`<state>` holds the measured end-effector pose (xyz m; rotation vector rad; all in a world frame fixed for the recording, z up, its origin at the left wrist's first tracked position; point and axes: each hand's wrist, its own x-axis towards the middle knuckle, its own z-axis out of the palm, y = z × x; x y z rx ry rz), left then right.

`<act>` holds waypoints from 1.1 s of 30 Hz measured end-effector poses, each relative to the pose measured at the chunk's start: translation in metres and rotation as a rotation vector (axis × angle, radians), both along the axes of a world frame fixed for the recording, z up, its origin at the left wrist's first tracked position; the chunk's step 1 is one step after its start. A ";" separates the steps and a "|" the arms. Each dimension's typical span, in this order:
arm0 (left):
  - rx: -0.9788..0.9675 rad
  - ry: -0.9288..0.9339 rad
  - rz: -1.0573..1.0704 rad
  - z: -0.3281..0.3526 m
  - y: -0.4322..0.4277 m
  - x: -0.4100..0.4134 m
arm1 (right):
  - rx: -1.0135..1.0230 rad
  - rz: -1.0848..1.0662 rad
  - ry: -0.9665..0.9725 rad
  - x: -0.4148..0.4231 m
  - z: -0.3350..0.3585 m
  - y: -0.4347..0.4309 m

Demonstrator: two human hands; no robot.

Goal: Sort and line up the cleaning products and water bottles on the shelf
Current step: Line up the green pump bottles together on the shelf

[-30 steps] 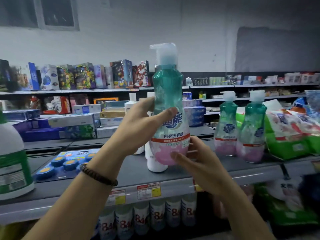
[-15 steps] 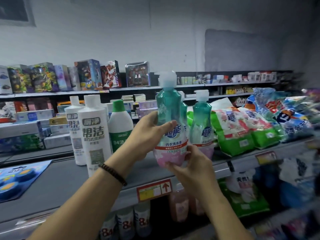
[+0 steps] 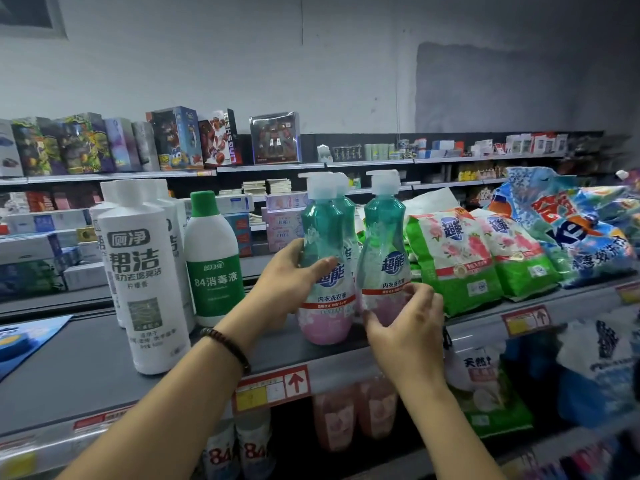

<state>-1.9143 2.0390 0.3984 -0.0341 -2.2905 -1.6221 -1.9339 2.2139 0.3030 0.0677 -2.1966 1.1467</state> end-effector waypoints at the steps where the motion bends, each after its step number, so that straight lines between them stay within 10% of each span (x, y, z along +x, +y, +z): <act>1: -0.005 -0.004 0.006 0.000 0.000 -0.001 | 0.013 -0.011 -0.016 -0.005 0.001 0.002; 23: -0.239 -0.018 0.131 0.000 0.007 0.002 | 0.122 0.078 -0.195 -0.034 0.009 0.018; 33: -0.723 -0.084 0.357 -0.009 -0.018 0.051 | 0.352 -0.053 -0.178 0.021 0.017 0.003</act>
